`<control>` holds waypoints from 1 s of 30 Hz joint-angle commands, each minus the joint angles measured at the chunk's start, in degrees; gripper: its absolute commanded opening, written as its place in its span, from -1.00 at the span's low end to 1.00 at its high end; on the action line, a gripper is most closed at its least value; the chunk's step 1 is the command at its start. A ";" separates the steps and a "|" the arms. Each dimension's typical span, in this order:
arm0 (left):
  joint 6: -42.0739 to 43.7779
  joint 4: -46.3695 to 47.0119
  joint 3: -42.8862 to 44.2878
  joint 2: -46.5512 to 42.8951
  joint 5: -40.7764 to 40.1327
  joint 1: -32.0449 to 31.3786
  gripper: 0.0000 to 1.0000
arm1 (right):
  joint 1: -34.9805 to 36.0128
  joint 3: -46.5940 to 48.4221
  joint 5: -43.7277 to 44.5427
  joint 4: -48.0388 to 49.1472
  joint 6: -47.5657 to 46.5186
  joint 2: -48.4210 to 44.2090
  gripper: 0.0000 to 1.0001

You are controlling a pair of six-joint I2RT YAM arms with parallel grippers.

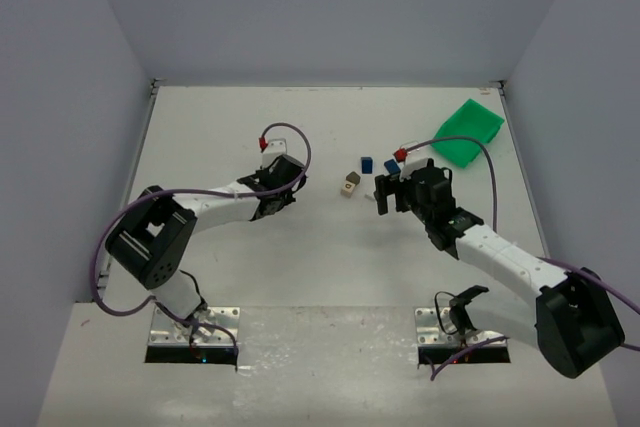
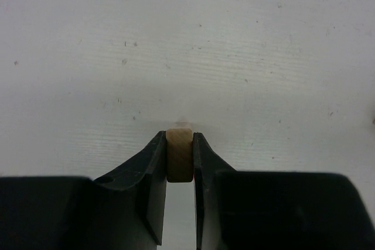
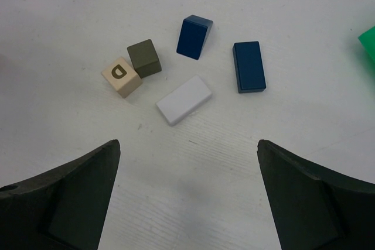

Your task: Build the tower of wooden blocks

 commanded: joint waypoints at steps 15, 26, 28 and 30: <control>2.64 10.63 -5.74 -5.92 3.17 -0.13 -0.83 | -0.11 4.54 2.16 -0.75 -0.91 2.26 0.97; 2.61 10.69 -6.13 -4.63 3.95 -0.13 -0.59 | -0.06 4.75 3.33 -0.97 -1.26 2.44 0.97; 2.61 10.64 -6.05 -4.63 4.00 -0.13 -0.56 | -0.03 4.80 3.36 -1.02 -1.26 2.44 0.97; 2.61 10.69 -6.08 -4.67 3.86 -0.13 -0.51 | -0.02 4.80 3.42 -1.25 -1.35 2.35 0.97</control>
